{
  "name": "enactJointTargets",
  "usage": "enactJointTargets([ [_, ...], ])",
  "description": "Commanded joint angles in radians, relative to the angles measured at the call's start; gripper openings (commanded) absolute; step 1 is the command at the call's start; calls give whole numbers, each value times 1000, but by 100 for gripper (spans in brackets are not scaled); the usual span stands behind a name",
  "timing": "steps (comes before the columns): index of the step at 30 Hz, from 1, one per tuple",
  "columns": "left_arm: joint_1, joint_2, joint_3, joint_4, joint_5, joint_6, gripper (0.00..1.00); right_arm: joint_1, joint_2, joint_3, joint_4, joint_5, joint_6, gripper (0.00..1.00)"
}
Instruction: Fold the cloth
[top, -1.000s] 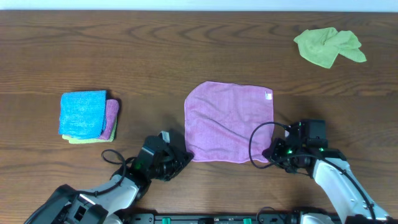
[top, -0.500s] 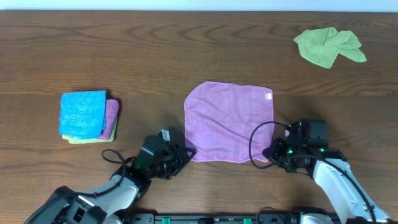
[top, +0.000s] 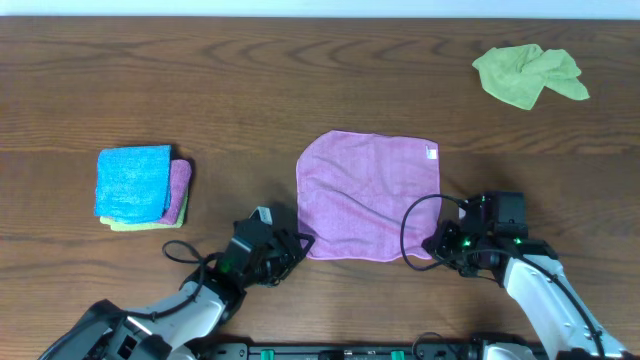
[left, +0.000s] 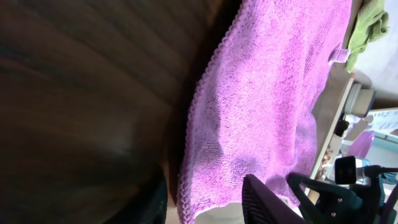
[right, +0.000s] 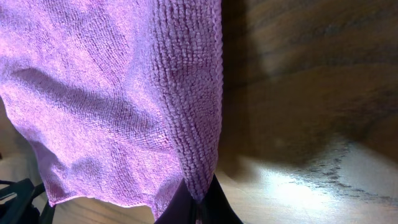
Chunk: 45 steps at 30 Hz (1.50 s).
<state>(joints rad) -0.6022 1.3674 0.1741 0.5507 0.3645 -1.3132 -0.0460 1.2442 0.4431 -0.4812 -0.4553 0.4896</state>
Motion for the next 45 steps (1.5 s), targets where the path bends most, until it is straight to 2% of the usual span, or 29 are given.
enactJointTargets([
  [1, -28, 20, -15, -31, -78, -38, 42, 7, -10, 21, 2, -5, 11, 1],
  [9, -33, 56, -14, -21, -92, -64, 44, 7, -10, 21, 2, -5, 11, 1],
  [14, -34, 166, -8, 98, -72, -81, 42, 7, -10, 21, 2, -5, 11, 1],
  [16, -33, 196, 4, 124, -54, -82, 38, 7, -10, 21, 2, -5, 11, 1],
  [17, -33, 209, 14, 124, -41, -81, 33, 7, -10, 21, 2, -6, 11, 1],
  [18, -33, 218, 21, 124, -30, -78, 21, 7, -10, 21, 2, -5, 11, 1],
  [19, -33, 222, 23, 126, -23, -78, 14, 7, -10, 21, 2, -5, 11, 1],
  [20, -33, 222, 23, 125, -23, -77, 8, 7, -10, 21, 2, -5, 11, 1],
  [21, -33, 222, 23, 126, -21, -71, 6, 7, -10, 21, 2, -5, 11, 1],
  [28, -3, 222, 24, 143, 52, 6, 6, 7, -10, 21, 2, -5, 10, 1],
  [34, 62, 220, 27, 233, 204, 46, 6, 8, -29, 21, -20, -43, 11, 1],
  [45, 77, 182, 31, 269, 345, 47, 6, 8, -219, 53, -190, -5, 10, 1],
])
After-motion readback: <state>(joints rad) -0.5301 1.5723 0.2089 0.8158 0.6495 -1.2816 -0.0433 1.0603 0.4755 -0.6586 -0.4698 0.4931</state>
